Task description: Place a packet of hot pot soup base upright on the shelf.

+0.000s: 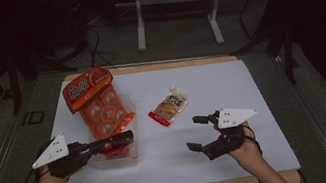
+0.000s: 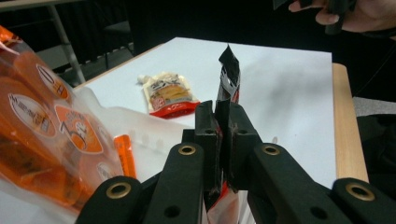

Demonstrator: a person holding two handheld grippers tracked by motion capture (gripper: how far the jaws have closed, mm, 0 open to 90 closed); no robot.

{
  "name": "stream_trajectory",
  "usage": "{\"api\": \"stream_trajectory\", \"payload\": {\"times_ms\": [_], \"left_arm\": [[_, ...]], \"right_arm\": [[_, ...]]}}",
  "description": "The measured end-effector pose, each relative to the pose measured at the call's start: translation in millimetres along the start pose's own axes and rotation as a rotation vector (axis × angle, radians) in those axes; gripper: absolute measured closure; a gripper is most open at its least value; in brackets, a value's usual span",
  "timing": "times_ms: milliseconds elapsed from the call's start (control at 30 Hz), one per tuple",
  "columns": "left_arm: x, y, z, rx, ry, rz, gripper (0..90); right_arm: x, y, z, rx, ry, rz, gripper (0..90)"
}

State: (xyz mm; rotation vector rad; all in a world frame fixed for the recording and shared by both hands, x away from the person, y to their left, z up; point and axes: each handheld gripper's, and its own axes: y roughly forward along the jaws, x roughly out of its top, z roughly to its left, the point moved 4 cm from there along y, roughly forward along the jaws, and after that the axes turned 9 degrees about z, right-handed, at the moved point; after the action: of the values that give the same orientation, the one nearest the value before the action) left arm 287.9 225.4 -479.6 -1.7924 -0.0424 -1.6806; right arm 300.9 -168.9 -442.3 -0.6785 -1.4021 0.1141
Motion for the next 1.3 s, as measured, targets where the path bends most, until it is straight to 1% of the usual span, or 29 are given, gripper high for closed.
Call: {"api": "stream_trajectory", "payload": {"times_ms": [100,200,233,300,333,367,400,467,500,533,567,633,667,700,733,767,800,867,933,967,1000,1033,1067,1100,1200,1233,1267,1300], "left_arm": [[-3.0,0.7,0.2,-0.007,-0.007,-0.007,86.0],[-6.1,0.6,-0.5,-0.012,-0.011,-0.011,85.5],[-7.0,0.3,-1.0,-0.014,-0.01,-0.02,85.4],[-8.5,-0.5,-0.6,-0.011,-0.012,-0.019,84.2],[-8.8,-1.0,-0.5,-0.001,-0.011,-0.02,82.1],[-8.9,-1.4,-0.2,0.004,-0.011,-0.018,82.1],[-8.6,-1.7,-0.3,0.0,-0.011,-0.017,80.4],[-7.1,-1.9,-0.1,0.014,-0.012,-0.015,79.5],[-6.0,-2.2,-0.2,0.017,-0.013,-0.024,78.4],[-4.3,-2.7,0.0,0.025,-0.022,-0.038,74.1],[-2.4,-3.4,0.1,0.035,-0.019,-0.044,69.1],[1.7,-3.9,-0.6,0.066,-0.014,-0.053,68.8],[1.7,-3.9,-0.6,0.066,-0.014,-0.053,65.0],[7.8,-4.5,-1.4,0.088,-0.026,-0.069,65.0],[10.4,-4.6,-1.5,0.086,-0.037,-0.071,59.8],[12.8,-4.5,-1.8,0.083,-0.052,-0.07,51.7],[15.1,-4.2,-2.1,0.081,-0.066,-0.066,51.7],[19.7,-3.8,-2.6,0.065,-0.116,-0.066,44.6],[23.9,-3.5,-2.6,0.036,-0.179,-0.07,34.5],[25.4,-2.7,-2.8,0.028,-0.19,-0.067,29.4],[27.0,-1.5,-2.9,0.041,-0.195,-0.057,20.7],[28.9,-0.7,-3.8,0.046,-0.194,-0.054,17.5],[31.6,-0.2,-5.5,0.043,-0.188,-0.056,14.0],[33.4,0.0,-6.6,0.042,-0.183,-0.057,14.0],[41.5,1.3,-13.5,0.039,-0.164,-0.067,11.9],[44.3,1.8,-16.4,0.04,-0.156,-0.071,10.0],[44.3,1.8,-16.4,0.04,-0.156,-0.071,8.9],[44.3,1.8,-16.4,0.04,-0.156,-0.071,8.9]], "right_arm": [[-0.3,0.0,-0.3,0.0,0.001,0.001,15.1],[-1.5,0.4,-0.5,0.013,0.016,0.003,15.1],[-1.8,0.7,-0.6,0.016,0.02,0.006,15.1],[-2.4,1.3,-0.9,0.014,0.022,0.013,15.1],[-2.4,1.8,-1.2,0.024,0.03,0.012,15.0],[-2.4,1.8,-1.2,0.024,0.03,0.012,15.0],[-2.3,2.0,-1.3,0.022,0.03,0.013,15.1],[-2.0,2.3,-1.6,0.024,0.032,0.012,15.1],[-1.8,2.2,-1.6,0.025,0.034,0.011,15.1],[-1.7,2.0,-1.9,0.023,0.035,0.01,15.1],[-1.5,1.7,-2.3,0.021,0.034,0.009,15.1],[-1.4,0.9,-3.1,0.02,0.037,0.006,15.1],[-1.4,0.9,-3.1,0.02,0.037,0.006,15.1],[-1.4,0.7,-3.4,0.018,0.037,0.005,15.1],[-1.4,0.1,-4.3,0.013,0.034,0.001,15.1],[-1.4,-0.5,-4.3,0.005,0.027,-0.003,15.1],[-1.4,-0.5,-4.3,0.005,0.027,-0.003,15.1],[-1.4,-0.6,-4.2,-0.002,0.015,0.007,15.0],[-1.0,-0.9,-4.3,-0.018,-0.004,0.007,15.0],[-0.8,-1.1,-4.3,-0.021,-0.005,0.008,15.0],[-0.4,-1.3,-4.8,-0.03,-0.009,-0.002,15.0],[-0.2,-1.5,-5.2,-0.029,-0.003,-0.008,15.0],[-0.2,-1.9,-5.9,-0.04,0.002,-0.003,15.0],[-0.2,-1.9,-5.9,-0.04,0.002,-0.003,15.0],[-0.7,-2.7,-6.6,-0.033,0.038,0.016,14.9],[-0.8,-3.3,-7.3,-0.047,0.044,0.017,14.5],[-0.8,-3.3,-7.3,-0.047,0.044,0.017,14.5],[-0.8,-3.7,-8.0,-0.053,0.054,0.02,14.5]]}}
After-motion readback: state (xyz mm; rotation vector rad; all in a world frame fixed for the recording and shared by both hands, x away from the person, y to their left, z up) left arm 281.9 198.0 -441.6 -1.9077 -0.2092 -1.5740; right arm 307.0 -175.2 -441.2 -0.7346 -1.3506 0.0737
